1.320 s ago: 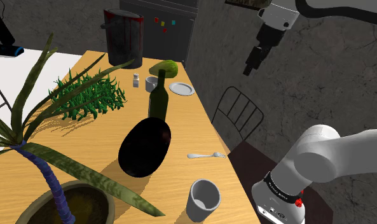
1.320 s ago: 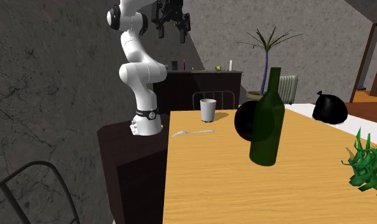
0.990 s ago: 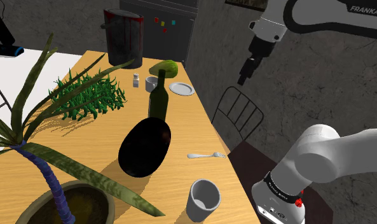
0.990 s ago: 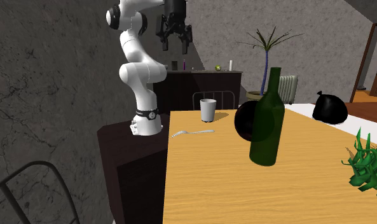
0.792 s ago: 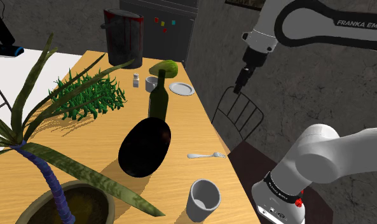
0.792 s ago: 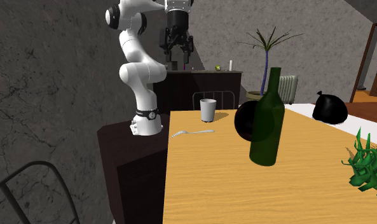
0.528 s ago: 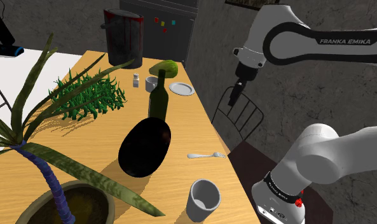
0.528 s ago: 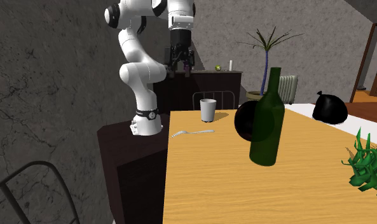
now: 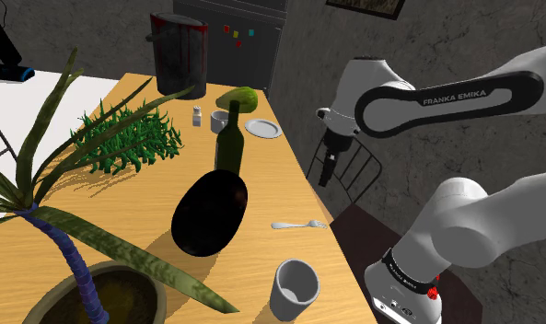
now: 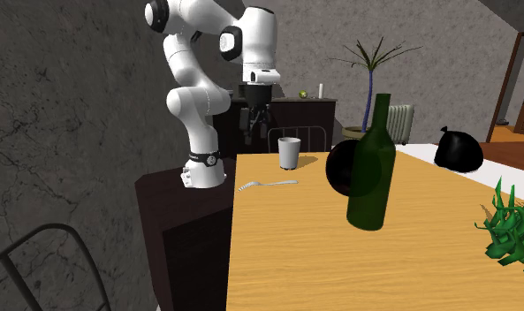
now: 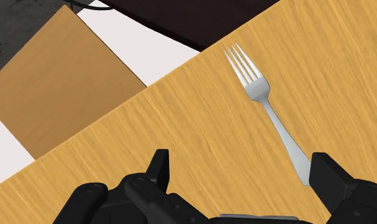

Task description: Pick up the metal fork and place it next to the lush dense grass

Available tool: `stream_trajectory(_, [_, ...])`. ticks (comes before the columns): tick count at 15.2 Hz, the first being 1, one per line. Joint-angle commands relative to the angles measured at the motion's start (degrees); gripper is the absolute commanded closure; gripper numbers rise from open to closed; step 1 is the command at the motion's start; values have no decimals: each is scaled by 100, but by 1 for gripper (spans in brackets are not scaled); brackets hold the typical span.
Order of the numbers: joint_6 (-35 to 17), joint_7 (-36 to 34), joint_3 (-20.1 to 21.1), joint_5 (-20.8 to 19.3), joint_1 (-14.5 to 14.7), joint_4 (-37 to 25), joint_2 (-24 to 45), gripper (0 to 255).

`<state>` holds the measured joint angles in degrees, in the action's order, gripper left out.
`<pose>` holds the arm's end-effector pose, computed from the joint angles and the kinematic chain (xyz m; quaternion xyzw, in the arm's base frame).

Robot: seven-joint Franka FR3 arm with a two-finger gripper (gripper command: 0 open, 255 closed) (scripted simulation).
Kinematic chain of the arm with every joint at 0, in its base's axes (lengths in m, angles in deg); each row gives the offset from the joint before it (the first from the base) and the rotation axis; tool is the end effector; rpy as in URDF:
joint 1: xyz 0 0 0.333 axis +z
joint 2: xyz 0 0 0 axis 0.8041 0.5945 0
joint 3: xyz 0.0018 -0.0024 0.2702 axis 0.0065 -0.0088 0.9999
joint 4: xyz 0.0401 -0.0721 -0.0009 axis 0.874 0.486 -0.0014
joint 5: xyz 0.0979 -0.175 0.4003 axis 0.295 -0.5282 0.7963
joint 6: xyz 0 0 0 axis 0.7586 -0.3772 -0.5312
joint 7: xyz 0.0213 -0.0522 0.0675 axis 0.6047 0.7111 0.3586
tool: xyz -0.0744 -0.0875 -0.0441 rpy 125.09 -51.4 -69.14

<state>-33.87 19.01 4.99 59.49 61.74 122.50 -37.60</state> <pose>0.3984 0.0425 0.3062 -0.9764 -0.2140 0.0291 0.0020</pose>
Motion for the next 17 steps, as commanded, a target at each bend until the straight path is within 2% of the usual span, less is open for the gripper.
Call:
stream_trajectory(1, [-383,146,-16,50,114,199,275,0])
stream_trajectory(9, [-2002,797,-74,359,625,798,1687,0])
stream_trajectory(17, [-2951,921,-94,512,735,976,2482,0])
